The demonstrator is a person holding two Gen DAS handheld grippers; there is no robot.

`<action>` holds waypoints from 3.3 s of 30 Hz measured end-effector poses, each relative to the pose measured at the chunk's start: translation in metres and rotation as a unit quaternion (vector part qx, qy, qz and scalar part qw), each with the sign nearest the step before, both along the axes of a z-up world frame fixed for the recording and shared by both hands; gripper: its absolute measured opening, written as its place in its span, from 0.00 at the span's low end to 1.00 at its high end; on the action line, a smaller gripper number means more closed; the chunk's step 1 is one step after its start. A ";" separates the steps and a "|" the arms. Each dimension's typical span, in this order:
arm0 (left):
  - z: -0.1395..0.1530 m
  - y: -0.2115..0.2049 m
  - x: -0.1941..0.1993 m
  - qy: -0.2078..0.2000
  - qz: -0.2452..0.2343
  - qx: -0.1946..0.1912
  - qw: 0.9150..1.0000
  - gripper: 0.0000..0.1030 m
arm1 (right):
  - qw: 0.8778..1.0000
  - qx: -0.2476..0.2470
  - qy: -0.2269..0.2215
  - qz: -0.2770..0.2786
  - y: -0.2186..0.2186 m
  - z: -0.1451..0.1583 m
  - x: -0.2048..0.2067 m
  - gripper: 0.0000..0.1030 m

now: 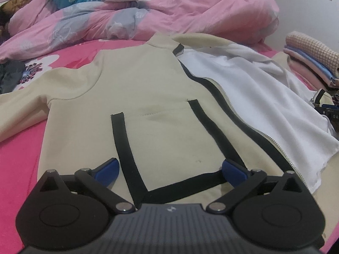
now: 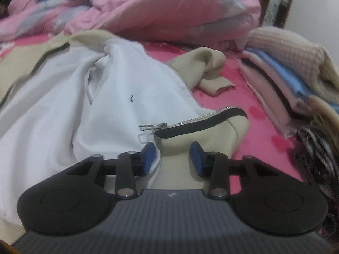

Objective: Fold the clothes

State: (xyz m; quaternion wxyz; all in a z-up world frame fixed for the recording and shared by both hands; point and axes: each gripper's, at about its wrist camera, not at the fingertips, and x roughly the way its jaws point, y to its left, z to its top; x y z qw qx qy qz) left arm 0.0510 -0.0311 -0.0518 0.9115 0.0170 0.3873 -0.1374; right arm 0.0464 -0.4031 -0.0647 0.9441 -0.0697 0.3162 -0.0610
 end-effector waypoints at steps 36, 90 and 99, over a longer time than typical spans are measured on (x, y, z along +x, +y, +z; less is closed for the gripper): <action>0.002 0.075 0.013 0.047 0.028 -0.250 0.967 0.93 | 0.926 0.250 0.025 0.281 0.145 0.062 -0.116 0.01; -0.021 -0.007 -0.031 0.021 -0.217 -0.226 0.949 0.31 | 0.888 0.442 0.058 -0.110 0.030 0.039 0.234 0.40; -0.021 -0.003 -0.031 0.026 -0.209 -0.243 0.947 0.26 | 0.942 0.334 -0.034 0.004 0.081 0.093 0.219 0.07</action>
